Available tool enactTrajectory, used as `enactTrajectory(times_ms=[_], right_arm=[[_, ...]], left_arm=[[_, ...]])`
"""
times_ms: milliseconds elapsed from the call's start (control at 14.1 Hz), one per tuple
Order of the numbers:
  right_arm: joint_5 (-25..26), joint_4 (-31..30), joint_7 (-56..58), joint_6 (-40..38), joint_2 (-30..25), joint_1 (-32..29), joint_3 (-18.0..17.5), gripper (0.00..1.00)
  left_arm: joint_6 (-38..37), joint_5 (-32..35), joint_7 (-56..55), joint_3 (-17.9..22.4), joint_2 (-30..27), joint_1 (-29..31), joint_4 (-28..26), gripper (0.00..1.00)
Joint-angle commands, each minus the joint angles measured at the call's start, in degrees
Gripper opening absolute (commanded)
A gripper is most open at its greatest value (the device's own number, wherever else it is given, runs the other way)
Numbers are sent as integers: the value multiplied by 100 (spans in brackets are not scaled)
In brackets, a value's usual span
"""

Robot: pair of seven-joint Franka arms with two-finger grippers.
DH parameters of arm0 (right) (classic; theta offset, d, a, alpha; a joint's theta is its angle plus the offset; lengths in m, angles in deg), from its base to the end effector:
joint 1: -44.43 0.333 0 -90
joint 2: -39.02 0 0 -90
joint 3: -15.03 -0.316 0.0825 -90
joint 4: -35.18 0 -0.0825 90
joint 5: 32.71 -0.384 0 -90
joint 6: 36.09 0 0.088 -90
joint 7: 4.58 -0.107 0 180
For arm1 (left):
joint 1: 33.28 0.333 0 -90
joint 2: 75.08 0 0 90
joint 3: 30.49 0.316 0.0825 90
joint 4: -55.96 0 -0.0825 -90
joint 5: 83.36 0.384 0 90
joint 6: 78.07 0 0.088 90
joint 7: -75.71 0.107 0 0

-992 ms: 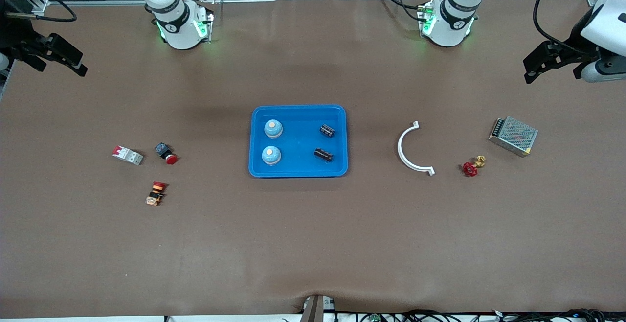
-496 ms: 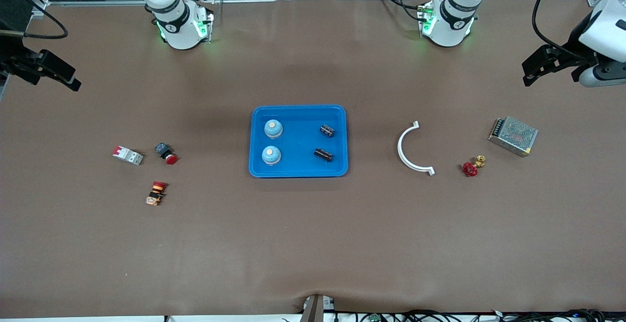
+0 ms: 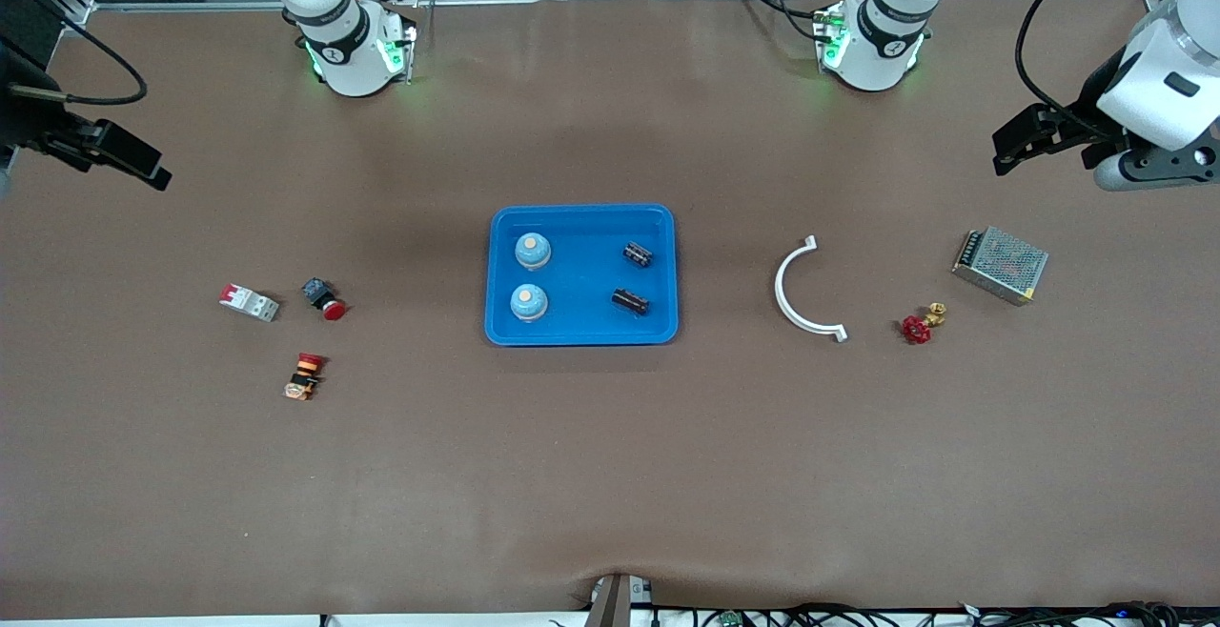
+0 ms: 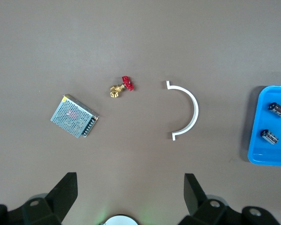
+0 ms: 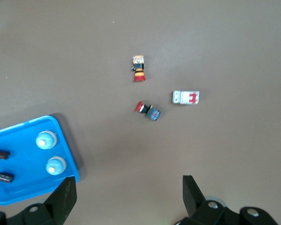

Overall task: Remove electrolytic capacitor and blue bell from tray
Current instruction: 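Reach the left gripper to a capacitor while the right gripper reaches a bell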

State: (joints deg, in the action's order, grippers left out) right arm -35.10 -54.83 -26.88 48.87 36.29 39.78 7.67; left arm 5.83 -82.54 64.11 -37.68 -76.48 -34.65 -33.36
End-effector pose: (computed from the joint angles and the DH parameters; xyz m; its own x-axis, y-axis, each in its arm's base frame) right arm 0.5298 0.0317 0.6426 0.9419 -0.3320 -0.0513 -0.3333 -0.9427 -0.0174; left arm 0.5300 -0.0790 0.6343 0.9963 0.0551 -0.0654 0.0532 -0.9981 -0.0311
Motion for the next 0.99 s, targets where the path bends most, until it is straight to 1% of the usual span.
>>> enactTrajectory(times_ms=[0,71,283,425,567,708,850,921], right_arm=[[-165,-235,-1168,-15,0,313,-177,100],[-174,-384,-1363,72,0,524,-134,100],[-253,-859,-1909,476,-9,631,-186,100],[-262,-1341,-2111,870,-96,816,-186,100],[-262,-2061,-2514,1450,-324,1148,-186,100],[-262,-2580,-3102,1960,-378,1465,-186,100],[-262,-3203,-3543,2767,-386,1755,-195,100],[-262,-3520,-3771,3215,-395,2009,-195,100]], left_arm=[[-128,-99,-202,-20,-45,24,-32,100],[-120,-108,-281,-29,-36,15,-32,100],[-85,-284,-518,-81,42,-55,-58,100],[-15,-293,-764,-274,244,-56,-85,100],[213,-284,-1045,-406,446,-64,-120,100],[616,-258,-1187,-486,771,-73,-111,100],[1047,-249,-1214,-599,1087,-82,-120,100],[1232,-249,-1344,-731,1210,-108,-137,100]])
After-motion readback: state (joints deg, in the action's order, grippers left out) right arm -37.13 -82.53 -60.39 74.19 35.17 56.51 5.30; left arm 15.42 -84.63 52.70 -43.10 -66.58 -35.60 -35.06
